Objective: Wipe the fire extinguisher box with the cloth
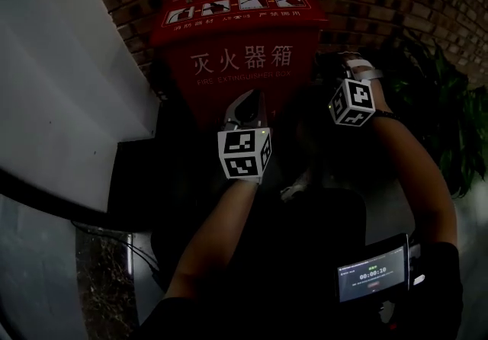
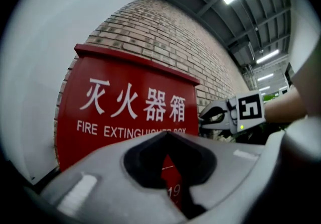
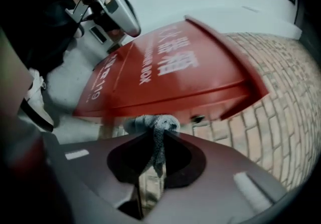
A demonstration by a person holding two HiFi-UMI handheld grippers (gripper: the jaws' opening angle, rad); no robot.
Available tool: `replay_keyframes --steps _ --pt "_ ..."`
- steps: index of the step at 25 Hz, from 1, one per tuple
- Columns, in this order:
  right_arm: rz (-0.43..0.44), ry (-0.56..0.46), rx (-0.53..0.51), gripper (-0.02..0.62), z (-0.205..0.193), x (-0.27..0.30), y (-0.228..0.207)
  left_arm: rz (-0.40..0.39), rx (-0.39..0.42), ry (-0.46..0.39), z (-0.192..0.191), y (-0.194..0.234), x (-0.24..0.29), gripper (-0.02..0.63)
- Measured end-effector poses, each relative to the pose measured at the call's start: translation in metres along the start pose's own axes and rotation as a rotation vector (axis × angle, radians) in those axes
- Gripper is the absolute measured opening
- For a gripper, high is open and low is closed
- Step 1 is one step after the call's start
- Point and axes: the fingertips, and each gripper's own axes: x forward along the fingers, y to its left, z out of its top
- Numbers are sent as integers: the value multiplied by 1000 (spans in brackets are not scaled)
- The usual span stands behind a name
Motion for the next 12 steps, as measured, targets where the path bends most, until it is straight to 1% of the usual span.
replay_keyframes --steps 4,6,8,10,12 --pt "-4 32 -51 48 13 -19 -20 -6 -26 -30 37 7 -13 2" --pt "7 55 -69 48 16 -28 -21 -5 -22 -42 52 12 -20 2" --pt "17 70 -66 48 21 -39 -19 1 -6 -53 64 21 -28 2" --pt "9 61 -55 48 35 -52 -19 9 13 -66 75 32 -36 2" --pt "-12 25 -36 48 60 -63 -19 22 28 -76 81 44 -45 2"
